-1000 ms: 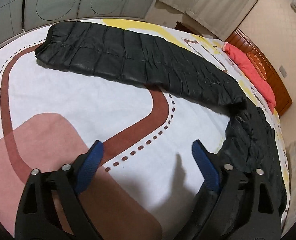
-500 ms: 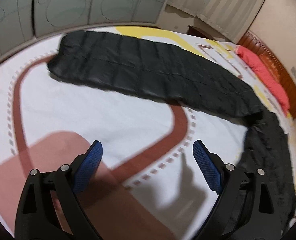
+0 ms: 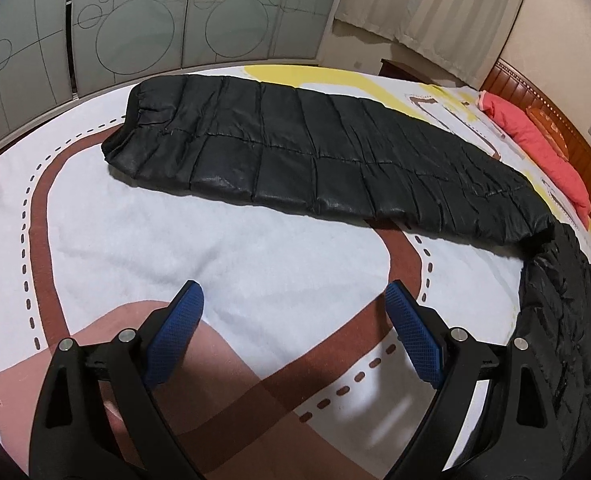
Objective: Fold large clothes
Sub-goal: 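Open the right tool to release the sleeve onto the jacket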
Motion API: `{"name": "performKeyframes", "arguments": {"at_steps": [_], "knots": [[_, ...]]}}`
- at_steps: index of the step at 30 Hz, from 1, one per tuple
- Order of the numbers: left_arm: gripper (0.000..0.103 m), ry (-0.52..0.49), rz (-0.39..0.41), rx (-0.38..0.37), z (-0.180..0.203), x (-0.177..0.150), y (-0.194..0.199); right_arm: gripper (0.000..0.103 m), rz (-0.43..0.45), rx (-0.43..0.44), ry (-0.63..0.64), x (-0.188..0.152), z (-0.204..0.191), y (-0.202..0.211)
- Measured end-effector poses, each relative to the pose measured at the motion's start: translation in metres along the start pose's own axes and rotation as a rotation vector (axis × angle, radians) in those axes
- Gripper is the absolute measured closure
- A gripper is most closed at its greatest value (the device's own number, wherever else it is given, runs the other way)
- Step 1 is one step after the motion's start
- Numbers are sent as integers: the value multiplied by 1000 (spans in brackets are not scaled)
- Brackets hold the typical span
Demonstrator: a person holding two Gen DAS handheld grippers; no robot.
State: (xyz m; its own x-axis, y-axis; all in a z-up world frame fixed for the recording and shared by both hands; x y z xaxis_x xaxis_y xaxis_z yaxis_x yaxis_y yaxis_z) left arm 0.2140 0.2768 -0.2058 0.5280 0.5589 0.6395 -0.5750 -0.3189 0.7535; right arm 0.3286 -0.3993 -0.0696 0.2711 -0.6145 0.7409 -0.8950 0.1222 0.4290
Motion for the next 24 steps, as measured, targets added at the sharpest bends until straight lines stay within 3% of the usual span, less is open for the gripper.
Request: {"name": "performKeyframes", "arguments": {"at_steps": [6,11,14,15,16,17,24], "knots": [[8,-19,15,0,1,-4,0,88,-122,119,160,-61,-128,-47],[3,-32,15,-5,6,-4,-3,88,-200,142,267,-92,-182,-74],[3,-25,20,-14,6,-3,-3,84,-237,103,263,-104,-176,-84],[2,-23,22,-17,6,-4,-3,69,-243,78,271,-109,-169,-83],[2,-21,25,-19,6,-4,-2,47,-245,42,273,-110,-156,-86],[2,-21,27,-20,6,-4,-2,40,-242,17,265,-108,-145,-88],[2,-25,27,-14,5,-8,1,38,-304,-143,227,-98,-73,-120]]}}
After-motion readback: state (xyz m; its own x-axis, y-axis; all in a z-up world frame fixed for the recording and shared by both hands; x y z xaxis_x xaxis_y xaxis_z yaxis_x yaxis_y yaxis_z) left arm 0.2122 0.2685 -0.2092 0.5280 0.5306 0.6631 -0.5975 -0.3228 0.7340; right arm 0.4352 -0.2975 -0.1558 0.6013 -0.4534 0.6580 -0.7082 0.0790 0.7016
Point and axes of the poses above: each gripper's, at about its wrist camera, not at the fingertips, and y roughly against the way its jaws point, z to its right, x to its top, the point moved 8 cm from there along -y, roughly the way its jaws point, and after that the axes turned 6 degrees about -y, right-handed, at the moved point
